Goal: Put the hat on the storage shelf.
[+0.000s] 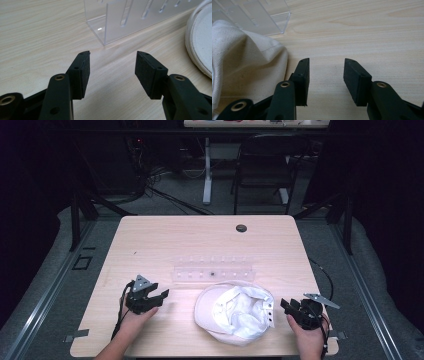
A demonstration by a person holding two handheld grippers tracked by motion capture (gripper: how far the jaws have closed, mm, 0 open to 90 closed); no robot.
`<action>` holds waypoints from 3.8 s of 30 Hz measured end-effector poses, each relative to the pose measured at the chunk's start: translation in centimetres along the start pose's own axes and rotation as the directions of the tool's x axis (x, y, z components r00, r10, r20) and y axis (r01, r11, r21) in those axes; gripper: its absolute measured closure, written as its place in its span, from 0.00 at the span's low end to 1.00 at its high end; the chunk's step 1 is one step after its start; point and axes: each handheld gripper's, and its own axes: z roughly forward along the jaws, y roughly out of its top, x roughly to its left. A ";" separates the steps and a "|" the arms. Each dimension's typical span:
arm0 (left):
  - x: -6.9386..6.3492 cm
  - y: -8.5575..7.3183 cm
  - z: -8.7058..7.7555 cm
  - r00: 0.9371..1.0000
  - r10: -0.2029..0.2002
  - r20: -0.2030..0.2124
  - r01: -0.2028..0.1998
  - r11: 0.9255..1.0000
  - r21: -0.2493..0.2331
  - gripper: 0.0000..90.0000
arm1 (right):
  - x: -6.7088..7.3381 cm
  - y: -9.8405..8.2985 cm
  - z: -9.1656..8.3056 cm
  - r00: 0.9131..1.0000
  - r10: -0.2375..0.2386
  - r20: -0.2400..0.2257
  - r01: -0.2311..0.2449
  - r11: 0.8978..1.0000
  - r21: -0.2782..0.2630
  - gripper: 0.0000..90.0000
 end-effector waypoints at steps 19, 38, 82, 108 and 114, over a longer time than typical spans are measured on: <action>-0.7 0.1 -0.2 1.000 0.003 -0.021 -0.004 0.999 -0.038 0.49 | 0.4 0.5 -1.4 0.998 -0.022 0.058 0.017 0.996 0.087 0.62; -1.0 0.1 -0.2 1.000 0.022 -0.021 -0.023 0.999 -0.037 0.49 | 1.3 4.3 -2.5 0.999 -0.010 -0.033 0.020 0.949 0.314 0.62; -1.4 -0.1 0.0 0.999 0.042 -0.026 -0.043 0.999 -0.022 0.49 | 3.4 5.8 -1.9 0.953 0.163 -0.257 -0.006 0.855 0.519 0.62; -1.7 -0.1 0.1 0.998 0.060 -0.031 -0.061 0.998 -0.020 0.49 | 3.7 5.3 -1.0 0.879 0.291 -0.377 -0.039 0.833 0.552 0.64; -1.7 -0.1 0.1 0.998 0.064 -0.030 -0.064 0.998 -0.019 0.49 | 3.9 5.9 -1.4 0.879 0.303 -0.369 -0.062 0.838 0.542 0.69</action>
